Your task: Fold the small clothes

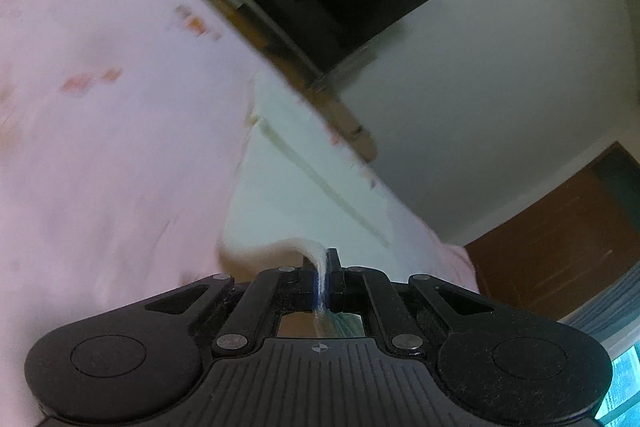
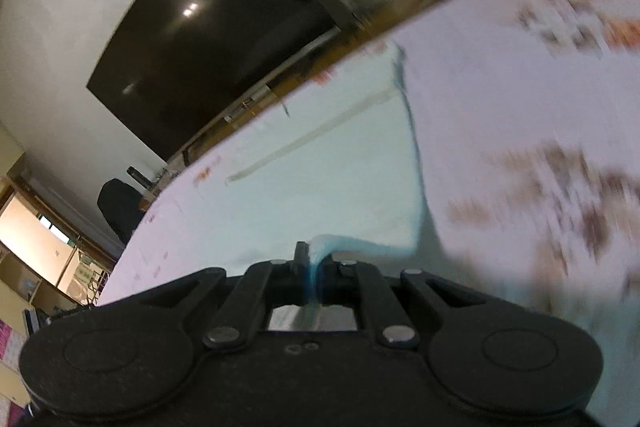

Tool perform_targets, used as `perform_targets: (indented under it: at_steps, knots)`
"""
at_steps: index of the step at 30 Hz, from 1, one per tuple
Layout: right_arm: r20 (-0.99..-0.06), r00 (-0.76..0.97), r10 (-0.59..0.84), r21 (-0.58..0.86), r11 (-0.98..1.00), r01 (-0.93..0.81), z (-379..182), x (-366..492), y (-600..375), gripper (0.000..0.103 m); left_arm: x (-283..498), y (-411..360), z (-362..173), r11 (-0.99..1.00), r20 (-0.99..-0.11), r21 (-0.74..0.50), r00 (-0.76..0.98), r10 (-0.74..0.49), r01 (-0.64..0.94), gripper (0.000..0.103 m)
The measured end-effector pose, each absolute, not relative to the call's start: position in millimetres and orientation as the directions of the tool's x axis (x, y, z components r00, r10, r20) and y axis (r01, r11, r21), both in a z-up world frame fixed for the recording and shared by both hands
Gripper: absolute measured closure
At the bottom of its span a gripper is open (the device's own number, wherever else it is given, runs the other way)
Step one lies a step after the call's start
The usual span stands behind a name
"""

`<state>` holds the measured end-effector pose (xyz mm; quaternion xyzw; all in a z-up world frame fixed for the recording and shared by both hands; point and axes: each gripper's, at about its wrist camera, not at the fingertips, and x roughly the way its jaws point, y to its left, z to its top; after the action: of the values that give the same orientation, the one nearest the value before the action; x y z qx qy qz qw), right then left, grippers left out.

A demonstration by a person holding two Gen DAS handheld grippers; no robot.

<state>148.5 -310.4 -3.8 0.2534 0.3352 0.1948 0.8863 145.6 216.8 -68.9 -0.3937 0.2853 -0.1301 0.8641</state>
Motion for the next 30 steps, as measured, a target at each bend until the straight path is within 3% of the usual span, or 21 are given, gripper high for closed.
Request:
perform_targets:
  at_steps: [6, 12, 24, 30]
  knots:
    - [-0.441, 0.736, 0.513, 0.57, 0.794, -0.211, 33.9, 206.7, -311.0, 0.098, 219.1, 210.7, -26.1, 0.679, -0.34, -0.731, 0.83, -0.443, 0.063, 0.1]
    - [-0.425, 0.749, 0.508, 0.564, 0.796, -0.219, 46.8, 281.3, -312.9, 0.098, 305.8, 204.9, -12.2, 0.708, -0.362, -0.704, 0.828, -0.428, 0.058, 0.1]
    - [-0.49, 0.691, 0.532, 0.619, 0.77, -0.154, -13.5, 434.2, -322.2, 0.098, 452.4, 197.7, -61.2, 0.754, -0.465, -0.657, 0.794, -0.391, -0.014, 0.1]
    - [-0.521, 0.657, 0.545, 0.641, 0.758, -0.12, -49.5, 483.4, -326.1, 0.098, 498.7, 185.4, -89.3, 0.817, -0.542, -0.576, 0.759, -0.361, -0.023, 0.1]
